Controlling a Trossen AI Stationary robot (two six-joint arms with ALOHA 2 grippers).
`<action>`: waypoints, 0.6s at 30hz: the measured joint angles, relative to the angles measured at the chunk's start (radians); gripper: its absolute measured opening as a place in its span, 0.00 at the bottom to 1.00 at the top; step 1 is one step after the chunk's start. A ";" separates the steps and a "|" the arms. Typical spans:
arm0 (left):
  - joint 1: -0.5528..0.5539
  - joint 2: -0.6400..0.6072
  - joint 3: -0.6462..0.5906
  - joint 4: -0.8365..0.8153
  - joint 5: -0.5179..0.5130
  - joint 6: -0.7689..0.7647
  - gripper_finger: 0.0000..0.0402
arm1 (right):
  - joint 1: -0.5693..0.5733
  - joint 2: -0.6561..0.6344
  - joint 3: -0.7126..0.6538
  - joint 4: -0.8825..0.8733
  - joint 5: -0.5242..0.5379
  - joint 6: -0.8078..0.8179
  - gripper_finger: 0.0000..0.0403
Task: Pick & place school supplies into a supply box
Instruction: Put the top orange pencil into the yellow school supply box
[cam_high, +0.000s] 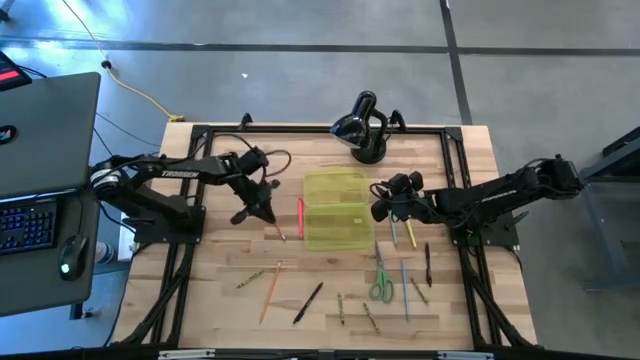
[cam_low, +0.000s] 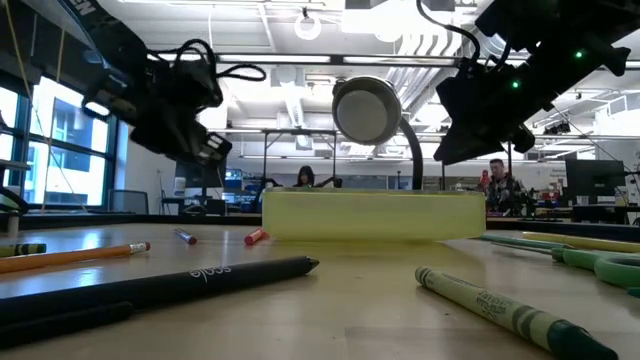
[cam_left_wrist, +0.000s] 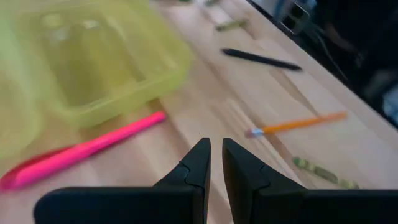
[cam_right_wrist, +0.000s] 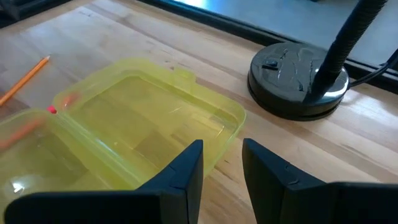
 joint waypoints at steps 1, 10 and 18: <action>-0.015 -0.015 0.000 -0.018 0.001 0.029 0.18 | 0.000 0.000 0.000 -0.001 -0.004 -0.001 0.23; -0.115 -0.043 0.000 0.055 -0.269 -0.097 0.18 | 0.000 0.000 0.000 0.000 -0.022 0.007 0.23; -0.134 -0.043 0.000 0.054 -0.282 -0.180 0.18 | 0.000 0.000 0.000 0.000 -0.128 0.010 0.23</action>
